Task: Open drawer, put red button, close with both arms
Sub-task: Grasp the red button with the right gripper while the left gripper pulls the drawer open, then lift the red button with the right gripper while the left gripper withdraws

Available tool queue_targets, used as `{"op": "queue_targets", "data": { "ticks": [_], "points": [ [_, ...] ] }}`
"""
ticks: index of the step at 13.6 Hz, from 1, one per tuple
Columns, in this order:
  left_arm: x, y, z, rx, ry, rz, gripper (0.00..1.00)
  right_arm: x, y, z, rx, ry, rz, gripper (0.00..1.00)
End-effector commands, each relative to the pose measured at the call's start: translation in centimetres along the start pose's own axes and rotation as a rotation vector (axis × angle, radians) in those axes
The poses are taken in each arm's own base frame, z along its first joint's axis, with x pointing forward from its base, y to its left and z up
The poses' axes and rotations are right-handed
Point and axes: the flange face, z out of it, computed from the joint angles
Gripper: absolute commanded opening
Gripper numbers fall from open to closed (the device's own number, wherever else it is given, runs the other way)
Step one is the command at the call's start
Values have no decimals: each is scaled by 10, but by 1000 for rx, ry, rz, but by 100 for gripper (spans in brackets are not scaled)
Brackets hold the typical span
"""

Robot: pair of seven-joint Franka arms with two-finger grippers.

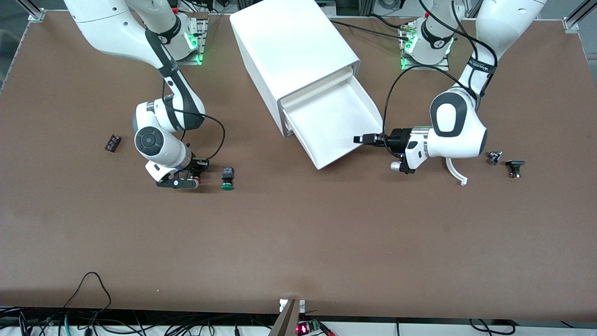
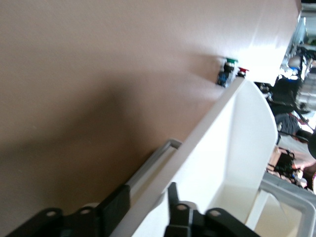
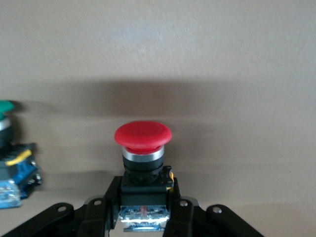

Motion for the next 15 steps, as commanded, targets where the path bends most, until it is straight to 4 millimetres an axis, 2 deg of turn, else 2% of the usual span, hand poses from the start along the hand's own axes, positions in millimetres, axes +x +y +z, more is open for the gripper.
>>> {"op": "queue_targets", "data": {
  "ticks": [1, 5, 6, 8, 10, 11, 12, 13, 15],
  "points": [
    [3, 11, -13, 12, 34, 4, 100, 12, -4, -41, 8, 14, -26, 35],
    [-1, 28, -8, 31, 59, 38, 100, 36, -5, -129, 14, 39, -121, 35],
    [-2, 30, -18, 28, 78, 40, 100, 43, -6, -152, 19, 65, -150, 35],
    [2, 33, -58, 24, 156, 45, 100, 55, -9, -192, 30, 121, -213, 35],
    [8, 41, -80, 67, 287, 65, 100, 64, -16, -226, 37, 187, -317, 35],
    [9, 40, -84, 83, 323, 71, 100, 64, -28, -240, 44, 215, -397, 34],
    [7, 48, -93, 85, 346, 88, 100, 61, -44, -252, 53, 237, -470, 33],
    [4, 54, -110, 86, 376, 98, 100, 61, -54, -262, 59, 260, -523, 33],
    [1, 50, -157, 170, 421, 150, 100, 49, -93, -283, 75, 304, -702, 32]
  ]
}}
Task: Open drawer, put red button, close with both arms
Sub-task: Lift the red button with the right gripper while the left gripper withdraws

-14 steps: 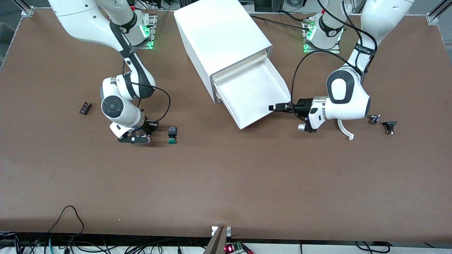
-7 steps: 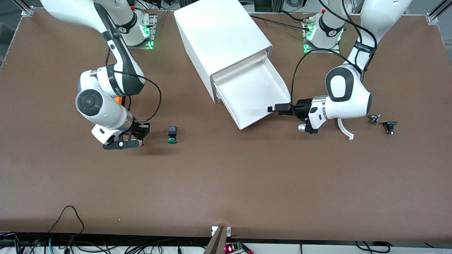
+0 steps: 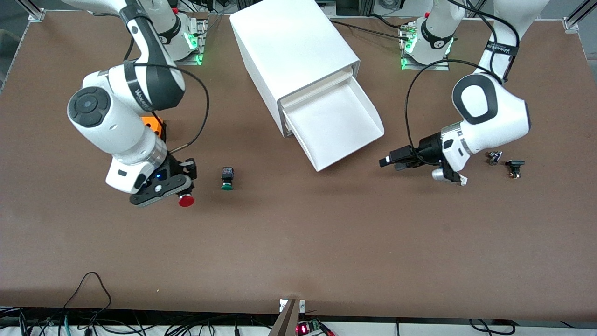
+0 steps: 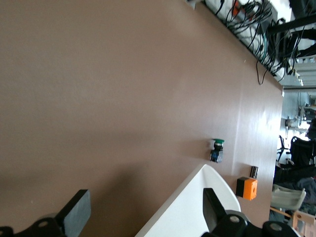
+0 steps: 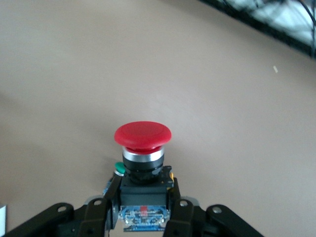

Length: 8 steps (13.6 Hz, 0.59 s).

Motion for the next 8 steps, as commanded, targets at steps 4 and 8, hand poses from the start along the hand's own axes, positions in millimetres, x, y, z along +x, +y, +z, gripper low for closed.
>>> {"op": "queue_targets", "data": {
  "ticks": [4, 8],
  "points": [
    [17, 16, -133, 318, -42, 310, 100, 41, -111, -29, 101, 106, -503, 32],
    [28, 64, -202, 583, -185, 473, 100, 55, -203, -18, 118, 136, -876, 32]
  ]
}}
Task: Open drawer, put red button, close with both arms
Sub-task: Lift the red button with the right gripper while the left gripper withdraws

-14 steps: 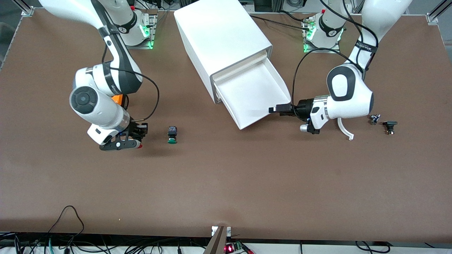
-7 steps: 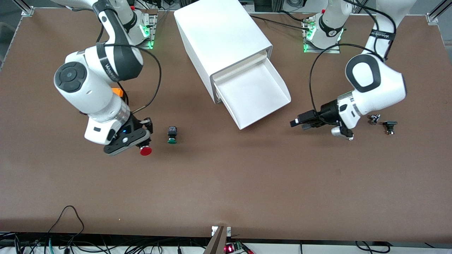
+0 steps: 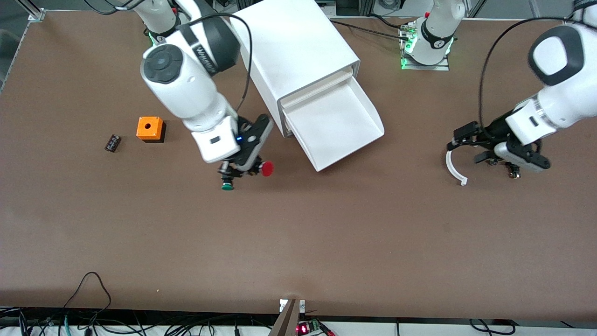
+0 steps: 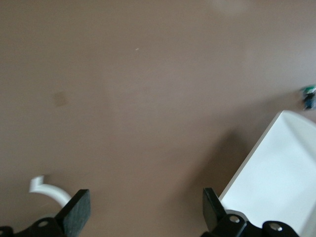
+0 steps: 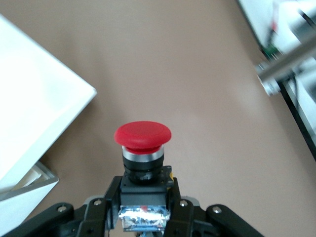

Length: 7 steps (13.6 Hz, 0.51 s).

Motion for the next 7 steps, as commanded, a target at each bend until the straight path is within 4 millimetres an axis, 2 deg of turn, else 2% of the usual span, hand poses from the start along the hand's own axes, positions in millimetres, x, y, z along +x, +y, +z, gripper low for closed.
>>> {"op": "queue_targets", "data": {
  "ticks": [1, 2, 4, 5, 7],
  "points": [
    [9, 9, -47, 130, -84, 20, 100, 47, -41, 11, -11, -12, -235, 32],
    [9, 10, -58, 167, -94, -16, 100, 61, -61, 14, -44, -42, -305, 32],
    [8, 17, -81, 235, -140, -16, 100, 92, -127, 25, -72, -121, -461, 30],
    [7, 18, -89, 256, -153, -40, 100, 105, -150, 33, -86, -150, -518, 30],
    [7, 23, -95, 296, -159, -83, 100, 111, -163, 60, -59, -177, -576, 31]
  ]
}}
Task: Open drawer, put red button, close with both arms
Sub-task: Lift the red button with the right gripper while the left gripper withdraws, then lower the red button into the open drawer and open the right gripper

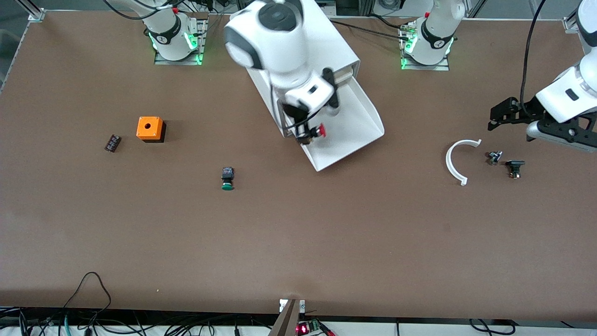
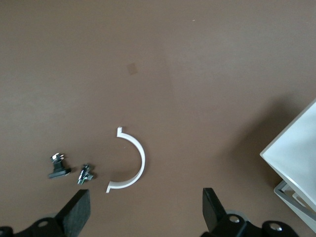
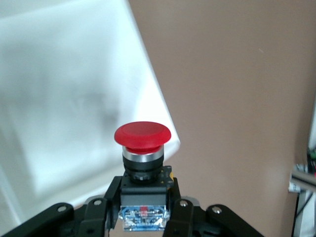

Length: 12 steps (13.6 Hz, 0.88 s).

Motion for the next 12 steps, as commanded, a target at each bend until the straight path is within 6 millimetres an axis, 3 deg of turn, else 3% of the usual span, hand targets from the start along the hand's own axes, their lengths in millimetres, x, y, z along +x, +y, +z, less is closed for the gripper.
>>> {"op": "queue_targets", "data": {
  "ticks": [1, 6, 9, 12],
  "points": [
    [2, 7, -11, 70, -26, -45, 100, 11, 4, 36, 21, -27, -143, 31],
    [9, 38, -23, 79, 11, -217, 100, 33, -17, 74, 79, -40, -262, 31],
    [10, 34, -23, 79, 22, -160, 100, 49, -34, 79, 93, -35, -285, 31],
    [10, 29, -23, 78, 23, -133, 100, 57, -48, 100, 125, -49, -305, 31]
  ]
}}
